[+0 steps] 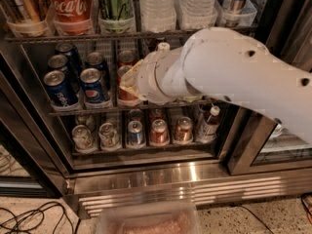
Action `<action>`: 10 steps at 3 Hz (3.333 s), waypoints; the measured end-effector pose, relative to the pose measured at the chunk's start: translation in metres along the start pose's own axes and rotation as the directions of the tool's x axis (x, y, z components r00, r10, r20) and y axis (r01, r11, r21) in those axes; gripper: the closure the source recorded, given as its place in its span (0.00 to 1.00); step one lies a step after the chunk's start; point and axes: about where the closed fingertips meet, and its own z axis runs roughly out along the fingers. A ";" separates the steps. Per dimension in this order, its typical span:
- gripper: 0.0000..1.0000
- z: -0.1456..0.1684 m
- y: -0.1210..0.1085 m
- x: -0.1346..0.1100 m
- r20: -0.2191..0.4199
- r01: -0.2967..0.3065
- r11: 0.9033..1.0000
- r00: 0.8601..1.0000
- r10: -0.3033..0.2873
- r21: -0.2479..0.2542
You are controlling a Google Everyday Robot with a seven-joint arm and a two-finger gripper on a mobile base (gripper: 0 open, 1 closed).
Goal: Pick orange can from top shelf of fridge
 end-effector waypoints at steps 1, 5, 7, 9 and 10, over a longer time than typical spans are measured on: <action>1.00 0.018 -0.002 -0.035 0.081 0.043 0.998 0.996 -0.047 0.042; 1.00 0.048 -0.007 -0.169 0.319 0.090 0.982 0.938 -0.139 0.164; 1.00 0.043 -0.017 -0.188 0.365 0.061 0.980 0.922 -0.128 0.191; 1.00 0.030 -0.033 -0.212 0.411 0.007 0.977 0.906 -0.096 0.212; 0.82 0.023 -0.040 -0.218 0.417 -0.014 0.977 0.905 -0.079 0.215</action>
Offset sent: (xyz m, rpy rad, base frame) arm 0.0189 0.1183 0.0482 0.1878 -0.2093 0.1402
